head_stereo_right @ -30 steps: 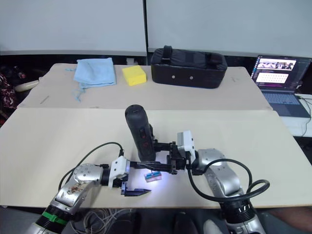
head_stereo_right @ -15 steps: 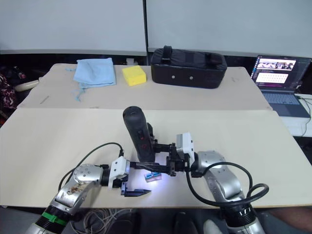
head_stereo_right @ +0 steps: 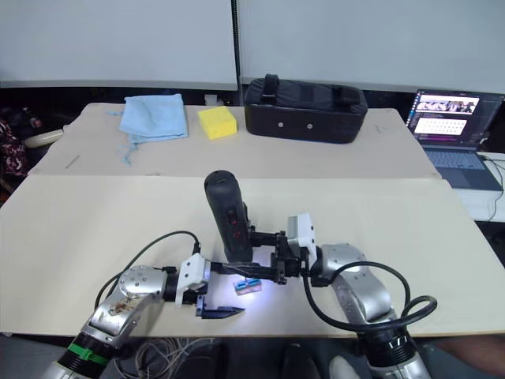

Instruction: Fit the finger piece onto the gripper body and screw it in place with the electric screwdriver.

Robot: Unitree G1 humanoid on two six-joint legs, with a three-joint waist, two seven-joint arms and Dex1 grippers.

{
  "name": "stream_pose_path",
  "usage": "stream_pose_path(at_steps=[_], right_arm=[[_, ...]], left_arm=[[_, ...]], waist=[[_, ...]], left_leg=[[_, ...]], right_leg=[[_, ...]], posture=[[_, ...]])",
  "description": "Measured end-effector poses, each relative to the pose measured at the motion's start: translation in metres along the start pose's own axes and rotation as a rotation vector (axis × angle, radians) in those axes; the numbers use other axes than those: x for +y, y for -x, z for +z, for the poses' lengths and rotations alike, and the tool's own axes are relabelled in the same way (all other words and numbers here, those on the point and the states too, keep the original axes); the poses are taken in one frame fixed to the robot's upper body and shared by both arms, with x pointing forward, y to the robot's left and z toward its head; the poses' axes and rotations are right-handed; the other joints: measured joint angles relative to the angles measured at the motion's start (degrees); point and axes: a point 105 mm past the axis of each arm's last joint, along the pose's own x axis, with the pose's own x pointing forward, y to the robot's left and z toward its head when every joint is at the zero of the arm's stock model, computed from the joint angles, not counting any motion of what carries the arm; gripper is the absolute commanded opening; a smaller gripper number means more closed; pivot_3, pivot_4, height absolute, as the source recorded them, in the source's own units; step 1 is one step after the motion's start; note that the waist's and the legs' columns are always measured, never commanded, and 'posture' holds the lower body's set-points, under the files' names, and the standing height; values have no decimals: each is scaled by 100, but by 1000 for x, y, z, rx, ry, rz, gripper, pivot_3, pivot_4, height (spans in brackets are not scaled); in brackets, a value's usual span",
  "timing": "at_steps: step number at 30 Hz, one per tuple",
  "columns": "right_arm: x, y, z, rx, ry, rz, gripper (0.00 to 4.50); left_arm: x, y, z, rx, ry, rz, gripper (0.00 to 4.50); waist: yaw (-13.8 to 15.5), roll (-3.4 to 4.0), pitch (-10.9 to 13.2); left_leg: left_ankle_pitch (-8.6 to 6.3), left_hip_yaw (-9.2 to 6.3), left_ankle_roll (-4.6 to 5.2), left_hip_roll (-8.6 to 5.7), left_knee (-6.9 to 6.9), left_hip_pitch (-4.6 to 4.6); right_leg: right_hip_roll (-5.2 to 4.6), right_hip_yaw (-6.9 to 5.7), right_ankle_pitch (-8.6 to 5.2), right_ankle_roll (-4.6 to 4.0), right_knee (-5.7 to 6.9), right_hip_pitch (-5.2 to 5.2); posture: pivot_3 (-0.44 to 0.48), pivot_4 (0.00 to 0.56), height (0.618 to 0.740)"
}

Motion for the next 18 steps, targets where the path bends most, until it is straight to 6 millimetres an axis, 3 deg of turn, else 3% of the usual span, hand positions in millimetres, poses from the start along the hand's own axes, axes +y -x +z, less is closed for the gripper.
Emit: stream_pose_path(at_steps=[18], right_arm=[[0,-1,15,-50,20,0,1899]], left_arm=[[3,5,3,-28,35,18,4467]], waist=[[-7,0,0]], left_leg=[[0,0,0,1,0,-4]], right_leg=[[1,0,0,0,1,-7]], posture=[[0,150,740]])
